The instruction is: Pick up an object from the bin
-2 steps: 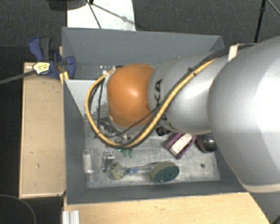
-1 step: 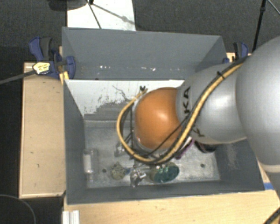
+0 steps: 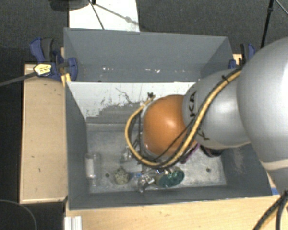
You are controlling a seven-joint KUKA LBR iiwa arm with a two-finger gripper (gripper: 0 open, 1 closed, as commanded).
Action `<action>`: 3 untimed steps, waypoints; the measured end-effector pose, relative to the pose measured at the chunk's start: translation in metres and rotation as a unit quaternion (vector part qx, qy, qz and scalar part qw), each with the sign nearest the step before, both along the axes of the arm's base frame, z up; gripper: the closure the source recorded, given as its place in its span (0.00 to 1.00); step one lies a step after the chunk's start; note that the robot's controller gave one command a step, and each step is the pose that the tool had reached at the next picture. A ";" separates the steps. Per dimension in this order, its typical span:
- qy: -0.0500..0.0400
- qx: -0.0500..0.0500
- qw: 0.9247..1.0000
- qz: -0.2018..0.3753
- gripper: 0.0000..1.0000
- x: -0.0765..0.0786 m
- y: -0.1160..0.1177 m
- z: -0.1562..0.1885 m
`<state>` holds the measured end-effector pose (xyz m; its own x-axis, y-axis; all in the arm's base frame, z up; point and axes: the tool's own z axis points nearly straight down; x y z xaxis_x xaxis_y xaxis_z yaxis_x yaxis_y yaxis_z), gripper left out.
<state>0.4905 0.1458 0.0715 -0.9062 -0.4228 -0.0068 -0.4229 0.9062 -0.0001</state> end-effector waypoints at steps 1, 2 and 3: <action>-0.001 0.001 1.000 -0.003 1.00 0.000 0.002 0.002; -0.001 -0.003 0.955 0.296 1.00 0.006 -0.044 0.175; 0.004 -0.001 0.951 0.308 1.00 0.025 -0.022 0.071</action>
Offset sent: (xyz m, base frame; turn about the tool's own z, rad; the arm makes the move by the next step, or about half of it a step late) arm 0.0000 0.0000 0.0000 0.0000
